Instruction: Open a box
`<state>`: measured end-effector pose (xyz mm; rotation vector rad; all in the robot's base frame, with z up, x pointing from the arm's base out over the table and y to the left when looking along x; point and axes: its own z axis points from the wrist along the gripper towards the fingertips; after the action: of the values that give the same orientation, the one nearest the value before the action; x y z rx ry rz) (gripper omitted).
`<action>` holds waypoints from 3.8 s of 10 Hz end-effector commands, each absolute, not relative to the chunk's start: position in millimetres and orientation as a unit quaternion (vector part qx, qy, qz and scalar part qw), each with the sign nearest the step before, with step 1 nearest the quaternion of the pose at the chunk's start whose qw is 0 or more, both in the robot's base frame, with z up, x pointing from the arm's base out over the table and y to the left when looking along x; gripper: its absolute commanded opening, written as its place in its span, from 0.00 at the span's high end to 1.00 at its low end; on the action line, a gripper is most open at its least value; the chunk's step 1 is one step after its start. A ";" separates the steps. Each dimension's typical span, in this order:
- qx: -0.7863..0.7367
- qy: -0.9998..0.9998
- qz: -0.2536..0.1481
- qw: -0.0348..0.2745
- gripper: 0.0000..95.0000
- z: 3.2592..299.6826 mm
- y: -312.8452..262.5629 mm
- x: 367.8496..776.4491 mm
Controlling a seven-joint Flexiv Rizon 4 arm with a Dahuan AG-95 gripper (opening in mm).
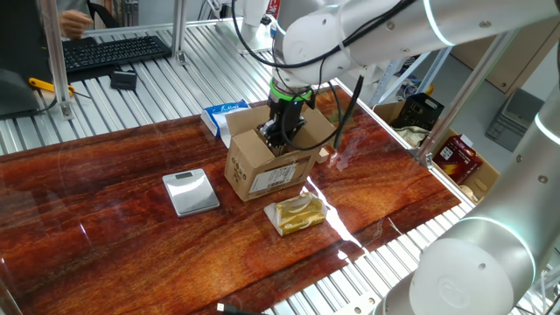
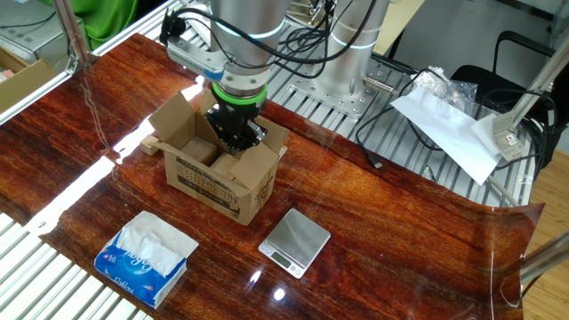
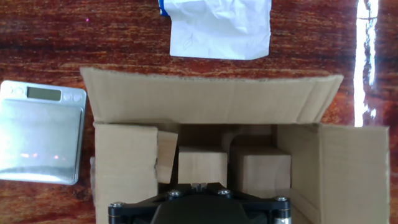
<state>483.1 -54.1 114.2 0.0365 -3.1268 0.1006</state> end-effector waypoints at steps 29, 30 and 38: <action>-0.121 -0.988 -0.090 0.041 1.00 150.0 -4.1 479.1; -0.126 -0.987 -0.088 0.043 1.00 153.6 0.1 479.3; -0.153 -0.984 -0.073 0.063 1.00 176.0 26.1 478.3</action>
<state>478.3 27.3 176.2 -0.4646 -2.9696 -0.2213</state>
